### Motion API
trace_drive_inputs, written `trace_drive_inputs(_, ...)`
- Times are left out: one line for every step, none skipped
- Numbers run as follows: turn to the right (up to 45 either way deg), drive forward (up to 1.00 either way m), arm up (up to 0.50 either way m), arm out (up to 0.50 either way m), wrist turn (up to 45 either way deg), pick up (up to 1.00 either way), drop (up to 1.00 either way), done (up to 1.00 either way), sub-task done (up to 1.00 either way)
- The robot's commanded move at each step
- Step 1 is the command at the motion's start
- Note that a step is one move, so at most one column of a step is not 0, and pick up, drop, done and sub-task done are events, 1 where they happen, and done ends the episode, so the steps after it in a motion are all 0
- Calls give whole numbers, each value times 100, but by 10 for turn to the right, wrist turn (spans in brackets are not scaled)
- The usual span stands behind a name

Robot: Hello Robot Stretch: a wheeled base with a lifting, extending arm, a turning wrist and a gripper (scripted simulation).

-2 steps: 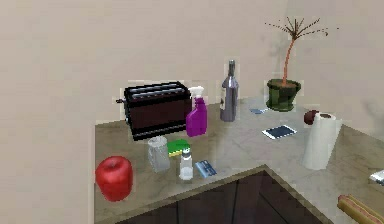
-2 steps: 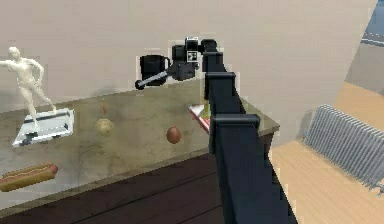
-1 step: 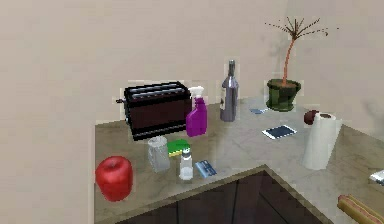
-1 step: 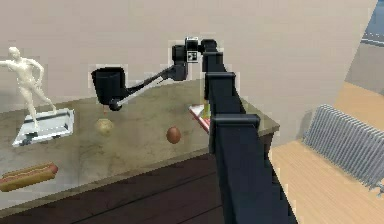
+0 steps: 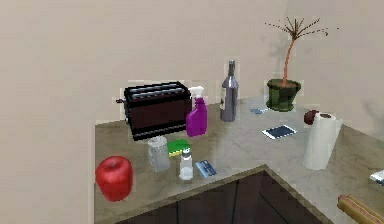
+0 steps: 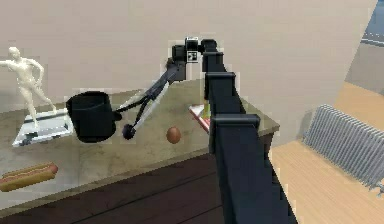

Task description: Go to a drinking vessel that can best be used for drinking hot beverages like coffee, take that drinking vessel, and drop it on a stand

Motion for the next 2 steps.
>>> trace_drive_inputs(0, 0, 0, -48, 0, 0, 0, 0, 0)
trace_drive_inputs(-450, 0, 0, 0, 0, 0, 0, 0, 0)
